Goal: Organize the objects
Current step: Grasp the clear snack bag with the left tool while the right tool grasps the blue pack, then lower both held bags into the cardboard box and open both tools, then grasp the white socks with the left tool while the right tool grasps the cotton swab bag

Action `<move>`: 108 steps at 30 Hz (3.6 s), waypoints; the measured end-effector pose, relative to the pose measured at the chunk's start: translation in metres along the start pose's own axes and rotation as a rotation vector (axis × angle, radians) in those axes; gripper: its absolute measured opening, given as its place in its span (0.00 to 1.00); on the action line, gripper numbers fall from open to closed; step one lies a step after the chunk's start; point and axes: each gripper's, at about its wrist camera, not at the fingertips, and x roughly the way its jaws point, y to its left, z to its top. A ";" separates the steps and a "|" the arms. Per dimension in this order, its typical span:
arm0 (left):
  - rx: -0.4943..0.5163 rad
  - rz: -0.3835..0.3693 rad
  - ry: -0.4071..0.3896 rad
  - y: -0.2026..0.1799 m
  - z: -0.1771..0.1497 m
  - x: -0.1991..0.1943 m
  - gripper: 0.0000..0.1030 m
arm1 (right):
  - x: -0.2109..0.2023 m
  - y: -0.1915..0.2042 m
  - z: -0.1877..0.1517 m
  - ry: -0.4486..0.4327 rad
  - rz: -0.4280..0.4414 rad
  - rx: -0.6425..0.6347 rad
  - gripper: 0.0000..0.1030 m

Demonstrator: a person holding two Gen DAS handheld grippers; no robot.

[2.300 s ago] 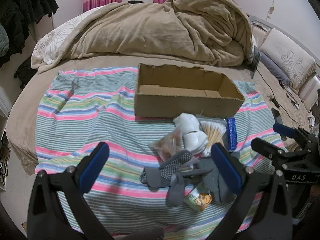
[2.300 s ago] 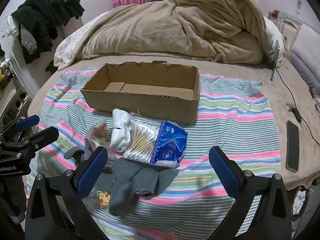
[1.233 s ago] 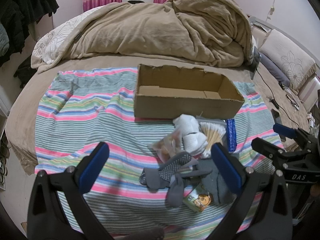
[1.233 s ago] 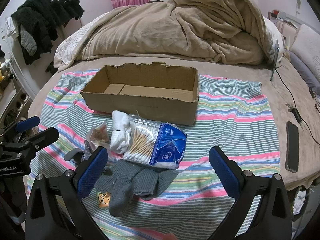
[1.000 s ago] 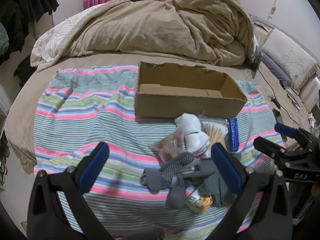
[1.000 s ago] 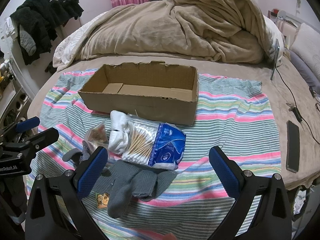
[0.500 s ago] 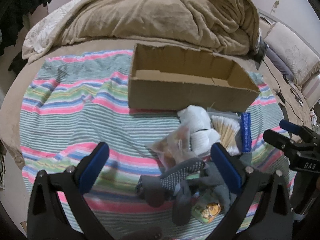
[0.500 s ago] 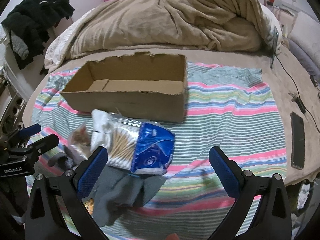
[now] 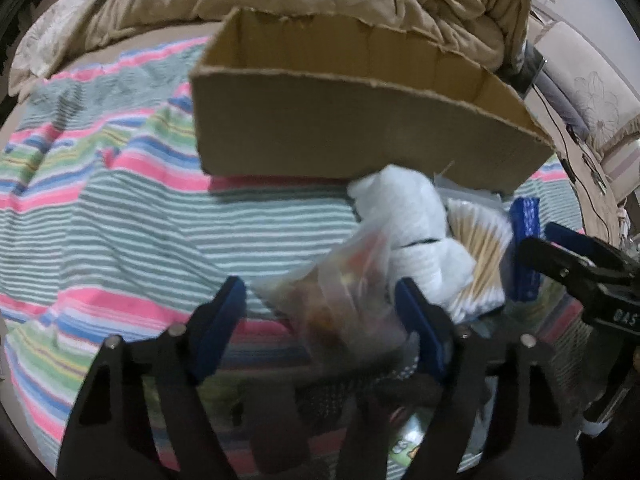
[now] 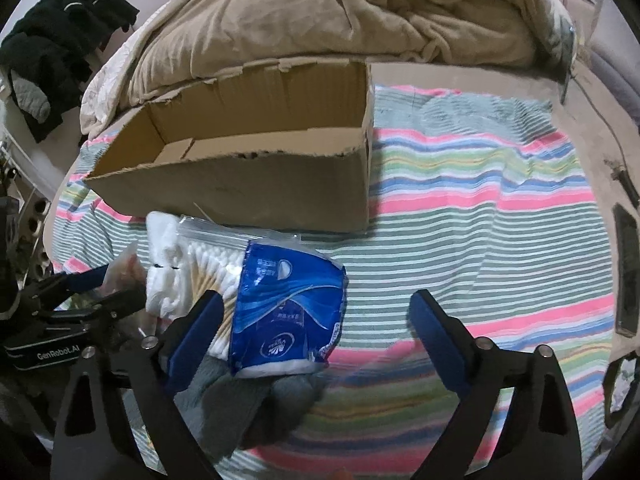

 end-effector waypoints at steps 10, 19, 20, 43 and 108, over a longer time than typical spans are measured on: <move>0.008 -0.055 -0.007 -0.001 0.000 0.001 0.63 | 0.002 -0.003 -0.005 0.009 0.122 -0.008 0.54; 0.014 -0.090 -0.068 -0.003 0.001 -0.025 0.58 | -0.028 0.000 -0.009 -0.059 0.127 -0.030 0.39; 0.015 -0.094 -0.078 -0.002 0.001 -0.029 0.58 | -0.031 0.000 -0.008 -0.068 0.127 -0.032 0.39; 0.087 -0.130 -0.292 -0.020 0.068 -0.098 0.58 | -0.077 0.012 0.062 -0.250 0.064 -0.106 0.39; 0.076 -0.076 -0.194 0.000 0.004 -0.094 0.91 | -0.074 0.020 0.000 -0.145 0.045 -0.035 0.62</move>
